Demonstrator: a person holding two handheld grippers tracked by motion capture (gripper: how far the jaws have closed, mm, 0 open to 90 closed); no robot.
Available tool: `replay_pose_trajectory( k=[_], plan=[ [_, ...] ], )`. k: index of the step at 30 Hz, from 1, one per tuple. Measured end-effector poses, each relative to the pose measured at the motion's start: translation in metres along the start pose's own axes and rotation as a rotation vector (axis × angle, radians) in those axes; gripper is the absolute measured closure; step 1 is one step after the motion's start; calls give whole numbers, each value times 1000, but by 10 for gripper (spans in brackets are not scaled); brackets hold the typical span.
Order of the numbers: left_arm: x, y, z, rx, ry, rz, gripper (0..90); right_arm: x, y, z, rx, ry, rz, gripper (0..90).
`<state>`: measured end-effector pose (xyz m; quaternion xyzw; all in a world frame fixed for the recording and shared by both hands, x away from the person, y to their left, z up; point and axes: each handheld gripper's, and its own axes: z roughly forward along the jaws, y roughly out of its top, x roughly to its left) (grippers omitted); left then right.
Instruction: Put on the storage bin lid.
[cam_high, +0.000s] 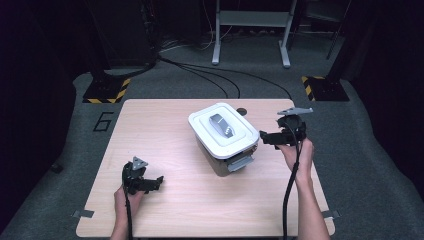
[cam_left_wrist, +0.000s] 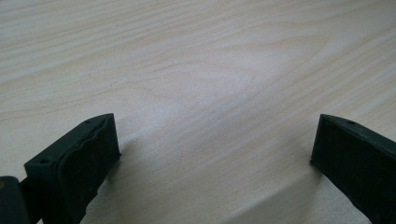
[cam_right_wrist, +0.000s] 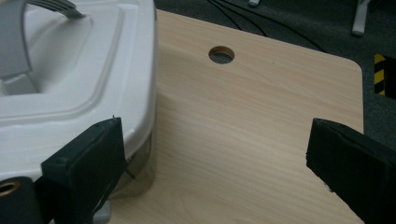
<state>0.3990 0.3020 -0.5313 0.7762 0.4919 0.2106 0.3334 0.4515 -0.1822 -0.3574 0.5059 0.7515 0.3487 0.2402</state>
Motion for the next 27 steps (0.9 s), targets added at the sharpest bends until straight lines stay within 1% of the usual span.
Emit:
replay_pose_trajectory(
  k=[6,12,14,16,19,21,23,27],
  plan=[
    [0,0,0,-1,-1,-2,7,-16,-23,8,22,-25,39,38],
    [0,0,0,-1,-1,-2,7,-27,-50,20,61,-41,78,37],
    [0,0,0,-1,-1,-1,8,-29,-58,24,79,-36,96,37],
    [0,0,0,0,-1,0,7,-32,-69,31,91,-41,100,37],
    [0,0,0,1,-1,0,8,-33,-82,38,118,-42,126,37],
    [0,0,0,0,-1,0,7,-35,-92,44,129,-37,128,36],
    [0,0,0,0,-1,0,7,-36,-101,49,145,-39,146,36],
    [0,0,0,0,-1,-1,8,-37,-117,57,167,-50,141,35]
  ],
)
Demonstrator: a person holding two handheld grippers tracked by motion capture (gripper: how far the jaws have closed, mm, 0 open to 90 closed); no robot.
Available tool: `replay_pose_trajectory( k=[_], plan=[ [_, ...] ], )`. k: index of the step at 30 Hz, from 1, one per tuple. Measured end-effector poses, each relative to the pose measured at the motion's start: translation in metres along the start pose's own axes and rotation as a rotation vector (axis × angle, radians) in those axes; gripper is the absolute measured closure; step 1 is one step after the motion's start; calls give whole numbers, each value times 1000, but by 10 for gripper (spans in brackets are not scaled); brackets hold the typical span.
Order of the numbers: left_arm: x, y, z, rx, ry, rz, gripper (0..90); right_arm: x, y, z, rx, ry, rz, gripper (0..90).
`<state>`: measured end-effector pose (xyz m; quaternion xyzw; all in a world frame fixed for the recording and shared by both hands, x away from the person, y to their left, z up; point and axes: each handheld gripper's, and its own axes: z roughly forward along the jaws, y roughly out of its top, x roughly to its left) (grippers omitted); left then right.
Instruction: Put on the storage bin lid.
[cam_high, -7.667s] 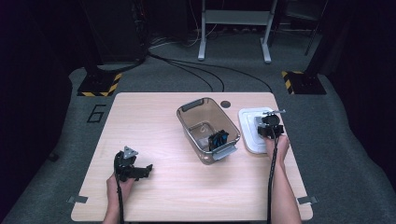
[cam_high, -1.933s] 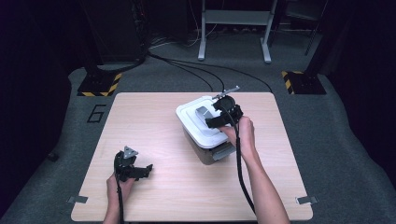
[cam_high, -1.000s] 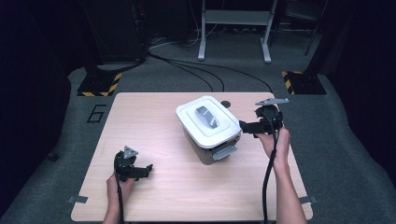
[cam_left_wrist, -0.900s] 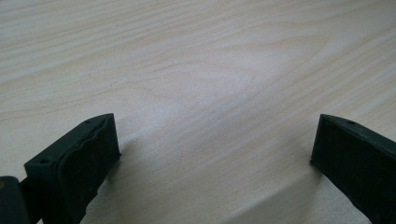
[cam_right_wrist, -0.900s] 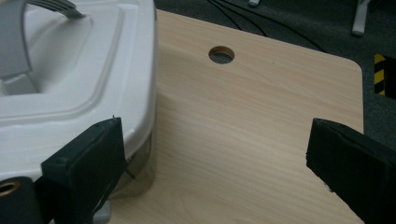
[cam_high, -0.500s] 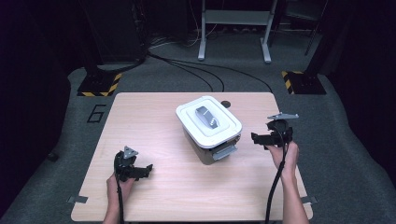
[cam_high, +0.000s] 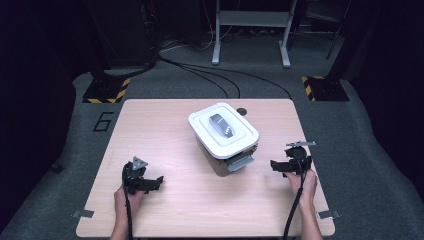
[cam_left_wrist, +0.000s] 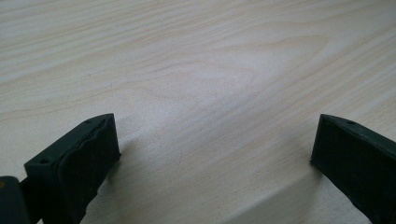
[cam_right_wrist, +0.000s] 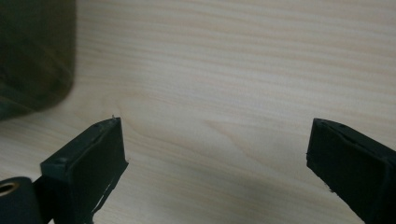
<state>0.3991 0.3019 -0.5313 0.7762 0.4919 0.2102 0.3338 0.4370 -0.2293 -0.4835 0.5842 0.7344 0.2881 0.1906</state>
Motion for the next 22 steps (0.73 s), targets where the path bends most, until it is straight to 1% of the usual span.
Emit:
replay_pose_trajectory(
  k=[5,7,8,10,11,12,13,16,18,20,22],
  plan=[
    [0,0,0,-1,0,-1,7,-2,-15,9,25,-15,6,34],
    [0,0,0,0,0,0,7,-3,-21,11,28,-27,1,33],
    [0,0,0,0,0,0,7,-2,-22,12,28,-30,9,33],
    [0,0,0,-1,0,-1,8,-4,-27,15,32,-33,1,33],
    [0,0,0,0,2,0,8,-3,-30,16,38,-37,8,28],
    [0,0,0,0,2,0,7,-4,-31,17,32,-46,-5,28],
    [0,0,0,0,0,-1,8,-4,-33,17,19,-54,-9,28],
    [0,0,0,-1,0,-1,7,-4,-37,17,-6,-53,-4,12],
    [0,0,0,-1,0,-1,7,-6,-41,18,-45,-48,-12,0],
    [0,0,0,0,1,0,7,-9,-48,18,-94,-40,-33,0],
    [0,0,0,0,2,1,7,-9,-48,17,-92,-42,-22,0]
  ],
)
